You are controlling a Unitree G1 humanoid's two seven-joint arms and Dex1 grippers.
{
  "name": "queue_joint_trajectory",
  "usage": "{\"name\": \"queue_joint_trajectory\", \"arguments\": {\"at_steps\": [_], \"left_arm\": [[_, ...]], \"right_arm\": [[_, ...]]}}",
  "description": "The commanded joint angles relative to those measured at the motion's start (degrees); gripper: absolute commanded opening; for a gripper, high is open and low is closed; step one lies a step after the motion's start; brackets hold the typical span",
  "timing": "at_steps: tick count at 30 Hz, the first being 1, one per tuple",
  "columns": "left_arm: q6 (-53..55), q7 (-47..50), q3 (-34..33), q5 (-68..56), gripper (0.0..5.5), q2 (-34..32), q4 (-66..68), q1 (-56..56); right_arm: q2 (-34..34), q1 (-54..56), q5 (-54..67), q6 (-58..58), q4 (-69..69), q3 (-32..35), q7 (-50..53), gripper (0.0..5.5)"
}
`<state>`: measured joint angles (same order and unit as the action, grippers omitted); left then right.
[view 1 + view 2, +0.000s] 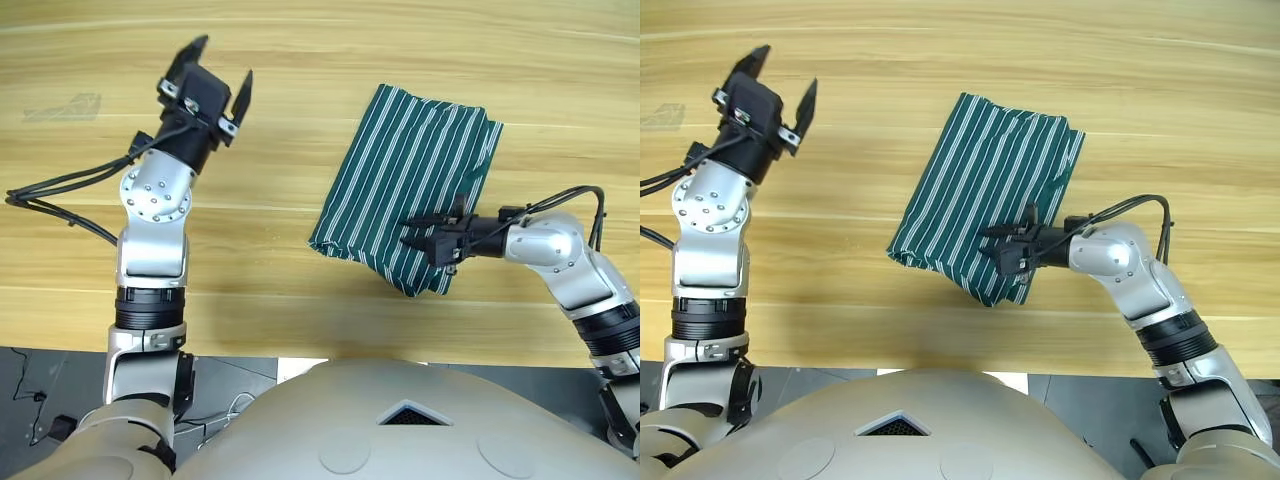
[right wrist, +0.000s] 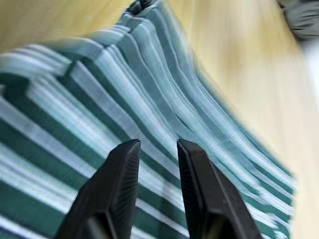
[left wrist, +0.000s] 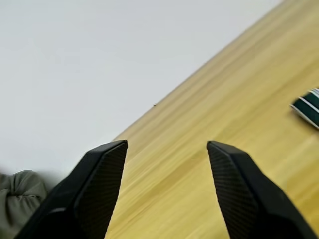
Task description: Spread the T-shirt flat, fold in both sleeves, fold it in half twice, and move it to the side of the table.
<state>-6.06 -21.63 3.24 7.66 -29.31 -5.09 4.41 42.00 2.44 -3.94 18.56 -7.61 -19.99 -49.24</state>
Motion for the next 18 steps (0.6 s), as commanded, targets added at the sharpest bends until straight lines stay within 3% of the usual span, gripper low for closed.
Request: {"name": "queue_joint_trajectory", "arguments": {"at_steps": [1, 3, 10, 14, 18], "left_arm": [[-12.8, -4.3, 1.8, 6.2, 2.95, -8.9, 0.4, -2.8], [-21.1, -3.1, 3.0, 13.3, 2.95, -13.6, 2.3, -2.1], [-41.4, 6.4, 11.4, 37.9, 2.98, -19.3, 6.1, 0.6], [-46.5, 16.9, 14.3, 52.0, 2.98, -22.0, 9.9, 3.2], [-47.6, 22.6, 16.4, 56.2, 2.98, -23.1, 15.1, 4.9]], "right_arm": [[-0.7, -10.2, 14.5, -0.4, -7.3, 8.2, 1.3, 1.35], [-1.1, -15.4, 13.1, 4.7, -6.9, 10.9, 3.4, 1.35], [-1.5, -26.3, -0.4, 22.8, -2.2, 15.4, 9.5, 2.56], [-1.8, -25.3, -11.6, 33.3, 2.5, 16.6, 15.1, 3.3], [-1.4, -25.2, -21.5, 40.7, 7.3, 17.9, 21.1, 3.35]]}}
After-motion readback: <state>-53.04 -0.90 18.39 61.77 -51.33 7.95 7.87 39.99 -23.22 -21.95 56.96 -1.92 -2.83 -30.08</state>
